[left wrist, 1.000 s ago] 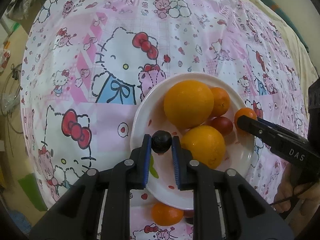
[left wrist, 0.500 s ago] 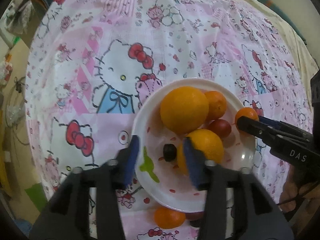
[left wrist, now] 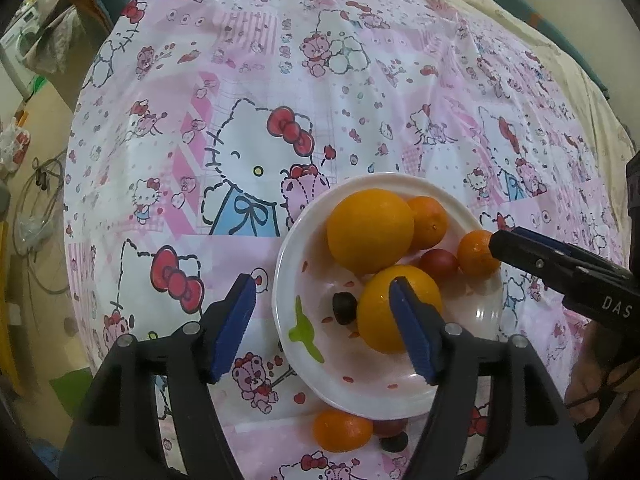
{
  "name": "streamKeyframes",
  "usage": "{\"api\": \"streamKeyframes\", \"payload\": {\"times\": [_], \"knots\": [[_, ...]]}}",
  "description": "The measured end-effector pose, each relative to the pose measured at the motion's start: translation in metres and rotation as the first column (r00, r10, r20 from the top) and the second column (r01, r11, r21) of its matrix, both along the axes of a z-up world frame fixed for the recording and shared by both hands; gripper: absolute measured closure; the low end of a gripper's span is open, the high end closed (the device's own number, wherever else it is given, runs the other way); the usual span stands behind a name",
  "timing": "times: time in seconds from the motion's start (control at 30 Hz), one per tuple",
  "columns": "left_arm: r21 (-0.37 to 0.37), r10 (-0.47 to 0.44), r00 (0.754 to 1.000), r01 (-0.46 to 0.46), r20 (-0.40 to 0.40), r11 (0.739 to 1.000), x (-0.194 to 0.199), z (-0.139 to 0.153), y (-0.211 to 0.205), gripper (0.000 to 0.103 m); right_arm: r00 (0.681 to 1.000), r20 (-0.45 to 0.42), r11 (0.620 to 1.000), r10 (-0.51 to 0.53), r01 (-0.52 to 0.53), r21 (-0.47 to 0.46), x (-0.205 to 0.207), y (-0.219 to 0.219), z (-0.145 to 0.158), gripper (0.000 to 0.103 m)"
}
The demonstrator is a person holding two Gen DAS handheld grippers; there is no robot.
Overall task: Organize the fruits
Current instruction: 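Carry the dark grape onto the plate and open the left gripper while right places tangerine, then grasp a dark grape beside the plate with the right gripper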
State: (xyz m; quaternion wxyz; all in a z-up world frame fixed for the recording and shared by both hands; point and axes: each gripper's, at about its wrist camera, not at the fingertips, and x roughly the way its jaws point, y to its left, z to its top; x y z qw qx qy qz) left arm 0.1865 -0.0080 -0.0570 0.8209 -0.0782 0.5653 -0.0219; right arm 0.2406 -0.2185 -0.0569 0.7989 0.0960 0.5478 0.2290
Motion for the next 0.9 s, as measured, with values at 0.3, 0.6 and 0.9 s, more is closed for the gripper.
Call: {"api": "streamKeyframes", "payload": {"times": [0.3, 0.6, 0.9], "knots": [[0.015, 0.008, 0.999, -0.008, 0.033, 1.0, -0.018, 0.01, 0.005, 0.037, 1.0, 0.03, 0.999, -0.007, 0.006, 0.031, -0.019, -0.002, 0.017, 0.042], [-0.003, -0.012, 0.998, 0.012, 0.058, 1.0, -0.045, 0.023, 0.009, 0.037, 0.997, 0.074, 0.995, 0.001, -0.008, 0.097, -0.054, -0.008, 0.04, 0.041], [-0.051, 0.053, 0.999, -0.052, 0.012, 0.997, -0.085, 0.022, 0.026, 0.037, 0.997, 0.071, 0.998, 0.011, -0.015, 0.066, -0.094, -0.016, 0.035, 0.041]]}}
